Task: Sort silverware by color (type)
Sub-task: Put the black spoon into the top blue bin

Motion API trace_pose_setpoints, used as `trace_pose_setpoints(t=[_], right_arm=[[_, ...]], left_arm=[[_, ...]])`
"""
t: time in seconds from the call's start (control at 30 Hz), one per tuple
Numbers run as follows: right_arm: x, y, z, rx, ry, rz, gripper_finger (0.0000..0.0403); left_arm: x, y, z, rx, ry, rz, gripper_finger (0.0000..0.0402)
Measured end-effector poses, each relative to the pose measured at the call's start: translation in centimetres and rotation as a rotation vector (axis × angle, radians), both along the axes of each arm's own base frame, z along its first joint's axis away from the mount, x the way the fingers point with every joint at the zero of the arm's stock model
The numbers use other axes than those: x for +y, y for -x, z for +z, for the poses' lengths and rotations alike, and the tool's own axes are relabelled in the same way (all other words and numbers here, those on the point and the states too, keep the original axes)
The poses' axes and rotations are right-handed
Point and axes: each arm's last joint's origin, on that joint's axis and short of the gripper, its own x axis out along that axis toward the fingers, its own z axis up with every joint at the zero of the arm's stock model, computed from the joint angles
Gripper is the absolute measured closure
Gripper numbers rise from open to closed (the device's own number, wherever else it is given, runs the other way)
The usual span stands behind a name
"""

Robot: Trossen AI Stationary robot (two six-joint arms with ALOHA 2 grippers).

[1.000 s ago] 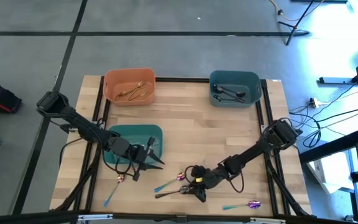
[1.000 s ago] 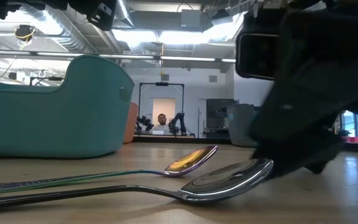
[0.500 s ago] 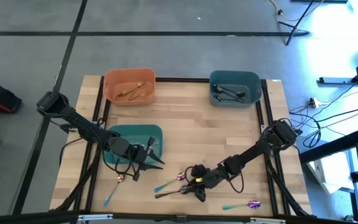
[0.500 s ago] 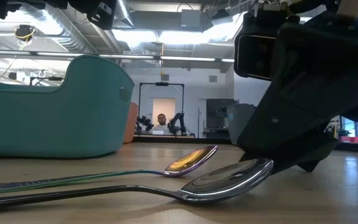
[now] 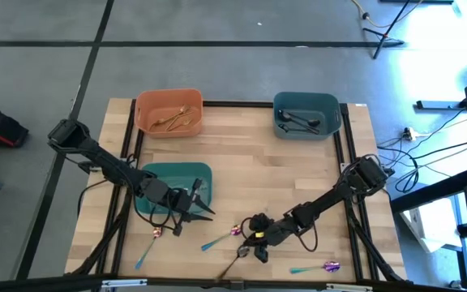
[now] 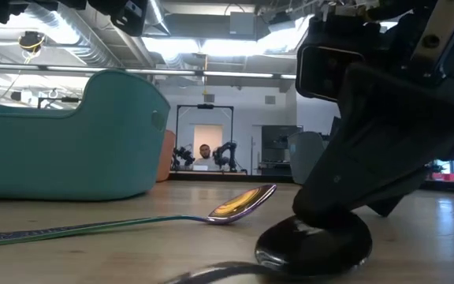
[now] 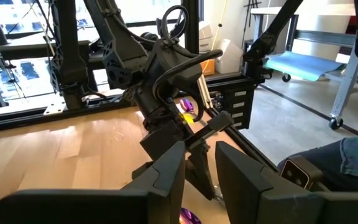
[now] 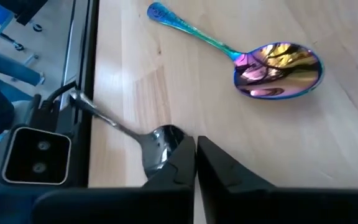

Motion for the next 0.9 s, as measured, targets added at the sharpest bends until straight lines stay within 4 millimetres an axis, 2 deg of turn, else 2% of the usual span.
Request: trace_pose_setpoints(t=[0.27, 0.7, 0.9], right_arm=[[0.0, 0.0, 0.1, -0.013, 0.029, 0.005, 0.0402], [-1.6, 1.8, 3.4, 0.073, 0.217, -0.045, 0.0403], [-2.1, 2.5, 4.1, 0.126, 0.262, -0.051, 0.0402]], left_arm=[[0.0, 0.0, 0.0, 0.0, 0.0, 0.0, 0.0316], [0.0, 0.0, 0.0, -0.001, 0.001, -0.002, 0.0316], [0.0, 0.0, 0.0, -0.001, 0.003, -0.003, 0.0316]])
